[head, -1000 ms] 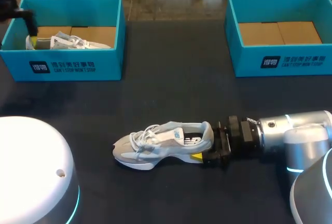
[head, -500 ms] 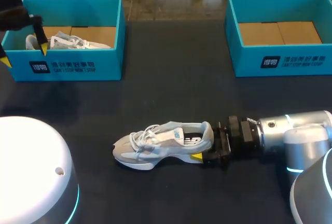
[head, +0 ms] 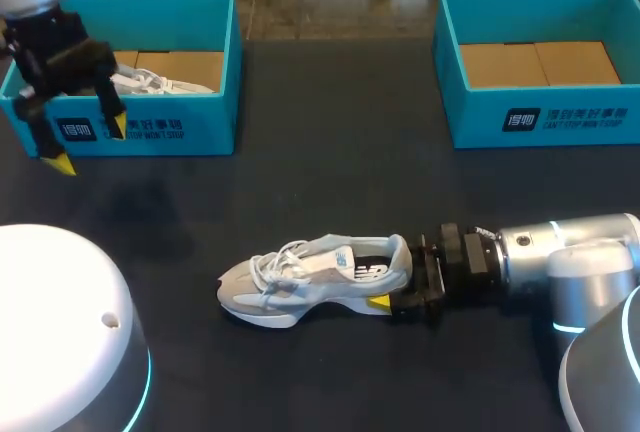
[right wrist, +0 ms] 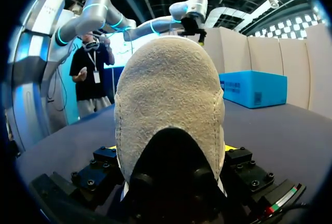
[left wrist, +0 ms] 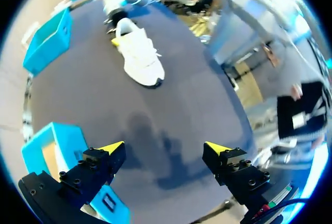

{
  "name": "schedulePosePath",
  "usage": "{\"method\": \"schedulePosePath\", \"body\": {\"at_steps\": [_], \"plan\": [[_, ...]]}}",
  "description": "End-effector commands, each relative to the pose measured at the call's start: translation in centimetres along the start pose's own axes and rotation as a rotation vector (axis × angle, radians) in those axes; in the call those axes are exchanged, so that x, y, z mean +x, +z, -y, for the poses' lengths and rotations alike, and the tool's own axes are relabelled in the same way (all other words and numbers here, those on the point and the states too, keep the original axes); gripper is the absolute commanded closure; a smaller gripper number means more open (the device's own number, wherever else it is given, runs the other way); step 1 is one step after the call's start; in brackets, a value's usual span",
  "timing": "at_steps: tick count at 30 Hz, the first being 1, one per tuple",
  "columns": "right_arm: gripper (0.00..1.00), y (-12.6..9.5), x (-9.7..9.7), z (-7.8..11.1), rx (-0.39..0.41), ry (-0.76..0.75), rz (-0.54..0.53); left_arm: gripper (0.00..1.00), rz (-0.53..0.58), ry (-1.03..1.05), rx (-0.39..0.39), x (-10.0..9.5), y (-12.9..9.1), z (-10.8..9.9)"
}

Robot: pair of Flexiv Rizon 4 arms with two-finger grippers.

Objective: Take the shoe out of the shoebox, open the shoe tongue, remove and reinsert the insole, then place the shoe into the shoebox

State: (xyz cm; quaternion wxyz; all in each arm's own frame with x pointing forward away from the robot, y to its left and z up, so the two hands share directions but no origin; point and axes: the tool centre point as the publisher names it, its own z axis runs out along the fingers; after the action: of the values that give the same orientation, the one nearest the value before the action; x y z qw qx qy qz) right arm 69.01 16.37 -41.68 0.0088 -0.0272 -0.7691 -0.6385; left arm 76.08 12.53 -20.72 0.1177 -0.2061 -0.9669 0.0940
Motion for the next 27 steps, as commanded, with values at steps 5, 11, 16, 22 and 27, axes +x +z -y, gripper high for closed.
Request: {"method": "schedulePosePath", "body": {"at_steps": [5,11,16,22,27], "plan": [[1.0,0.1,0.1,-0.1,0.004,0.001,-0.001,0.0,0.138,-0.196,-0.092,1.4,0.3,1.1],[1.0,0.1,0.1,-0.1,0.004,0.001,-0.001,0.0,0.172,-0.65,-0.114,2.3,3.3,4.9],[1.0,0.1,0.1,-0.1,0.004,0.001,-0.001,0.0,0.113,-1.108,-0.028,1.5,4.8,7.4],[1.0,0.1,0.1,-0.1,0.004,0.001,-0.001,0.0,0.198,-1.274,0.03,0.6,5.3,8.0],[1.0,0.1,0.1,-0.1,0.004,0.001,-0.001,0.0,0.198,-1.274,0.03,0.6,5.3,8.0]]}}
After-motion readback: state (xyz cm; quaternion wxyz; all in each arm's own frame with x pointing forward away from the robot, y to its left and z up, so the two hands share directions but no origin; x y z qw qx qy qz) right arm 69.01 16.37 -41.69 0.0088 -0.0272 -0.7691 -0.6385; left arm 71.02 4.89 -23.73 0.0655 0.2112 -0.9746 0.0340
